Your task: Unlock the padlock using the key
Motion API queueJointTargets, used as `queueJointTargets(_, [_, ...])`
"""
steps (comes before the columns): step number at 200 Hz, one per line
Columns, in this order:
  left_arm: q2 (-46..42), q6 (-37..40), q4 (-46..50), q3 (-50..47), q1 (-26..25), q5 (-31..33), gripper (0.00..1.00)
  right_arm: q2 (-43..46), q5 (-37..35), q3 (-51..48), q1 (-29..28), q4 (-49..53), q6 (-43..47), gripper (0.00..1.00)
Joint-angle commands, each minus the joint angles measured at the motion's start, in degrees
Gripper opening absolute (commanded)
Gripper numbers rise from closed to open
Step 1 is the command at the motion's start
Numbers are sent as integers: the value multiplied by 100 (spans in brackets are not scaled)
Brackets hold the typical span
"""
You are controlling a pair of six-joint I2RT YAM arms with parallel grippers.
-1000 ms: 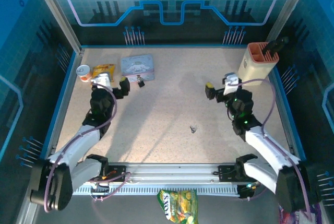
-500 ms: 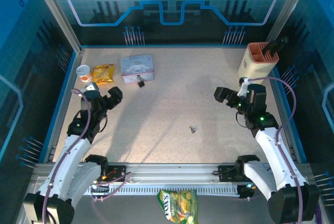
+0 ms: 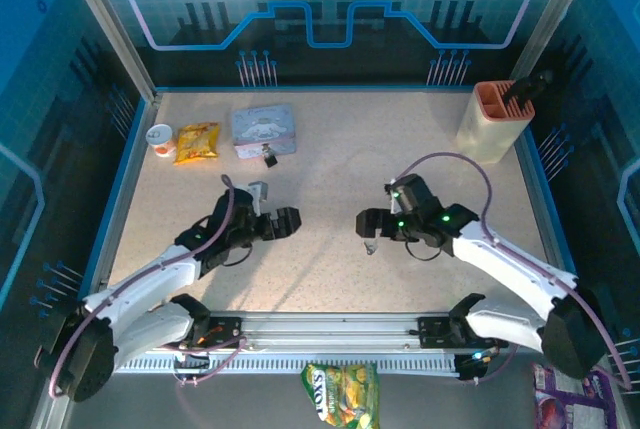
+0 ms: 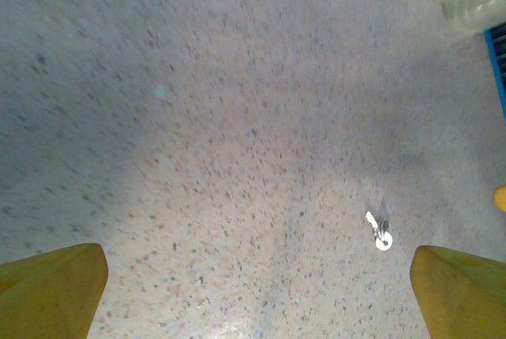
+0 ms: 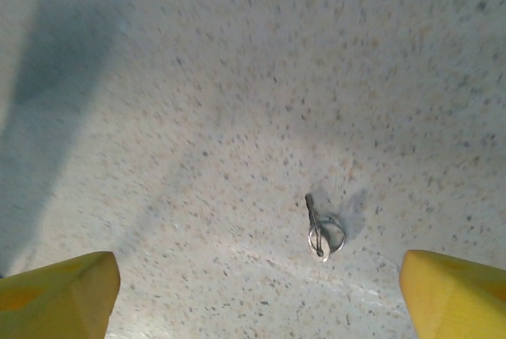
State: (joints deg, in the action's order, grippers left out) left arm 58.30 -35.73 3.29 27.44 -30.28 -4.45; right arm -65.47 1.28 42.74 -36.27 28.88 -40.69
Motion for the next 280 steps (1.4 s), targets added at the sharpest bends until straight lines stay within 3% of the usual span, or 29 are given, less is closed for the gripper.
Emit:
queueJointTargets(1, [285,-124,-541,-45,-176,166,99,-364,-653,223,-384,577,-221,88])
queueJointTargets(33, [261,-22,-748,-343,-255,345,99,-897,-785,225,-710,584,-325,75])
queueJointTargets(74, [-65,-131,-911,-635,-262,515,99,-1709,-563,237,-662,179,-276,49])
queueJointTargets(138, [-706,-297,-868,-954,-269,994,99,-2391,-771,446,-678,57,-167,41])
queueJointTargets(196, [-1149,-470,-652,-1082,-285,1262,99,-2576,-940,446,-748,78,-200,27])
queueJointTargets(280, [-569,-658,-1172,-988,-289,1167,99,-1874,-1202,72,-846,-390,-240,4])
